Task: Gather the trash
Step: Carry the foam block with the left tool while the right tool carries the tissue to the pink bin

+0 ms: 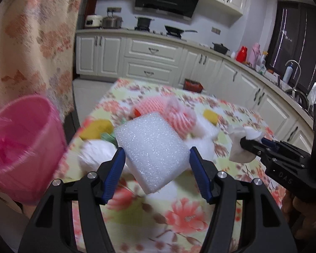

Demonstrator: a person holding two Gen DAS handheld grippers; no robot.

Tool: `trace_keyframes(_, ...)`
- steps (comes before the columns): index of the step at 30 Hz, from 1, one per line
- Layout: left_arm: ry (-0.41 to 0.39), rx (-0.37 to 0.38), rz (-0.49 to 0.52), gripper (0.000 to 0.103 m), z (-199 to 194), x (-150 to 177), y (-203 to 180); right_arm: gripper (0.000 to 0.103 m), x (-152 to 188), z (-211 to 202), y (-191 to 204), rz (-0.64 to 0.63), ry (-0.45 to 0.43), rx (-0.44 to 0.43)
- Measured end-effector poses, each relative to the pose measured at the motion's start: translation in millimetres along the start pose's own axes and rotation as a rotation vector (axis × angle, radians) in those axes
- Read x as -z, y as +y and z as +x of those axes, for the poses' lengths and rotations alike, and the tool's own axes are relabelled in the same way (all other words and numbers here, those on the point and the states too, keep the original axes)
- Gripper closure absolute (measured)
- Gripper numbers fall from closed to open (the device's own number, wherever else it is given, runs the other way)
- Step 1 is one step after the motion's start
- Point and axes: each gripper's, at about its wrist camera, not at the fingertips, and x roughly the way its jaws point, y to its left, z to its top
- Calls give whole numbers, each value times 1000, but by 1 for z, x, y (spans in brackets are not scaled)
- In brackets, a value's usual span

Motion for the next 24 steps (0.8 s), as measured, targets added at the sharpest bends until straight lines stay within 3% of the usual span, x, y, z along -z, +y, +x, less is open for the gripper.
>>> trace_keyframes(12,-141,-154,-78,42,-53,-33,80,71,-48,20,50,-54,-37,-73)
trace_keyframes(24,-207,-299,-167,42,-91,-44,162,71,-95,55,143,-150,-62,-208)
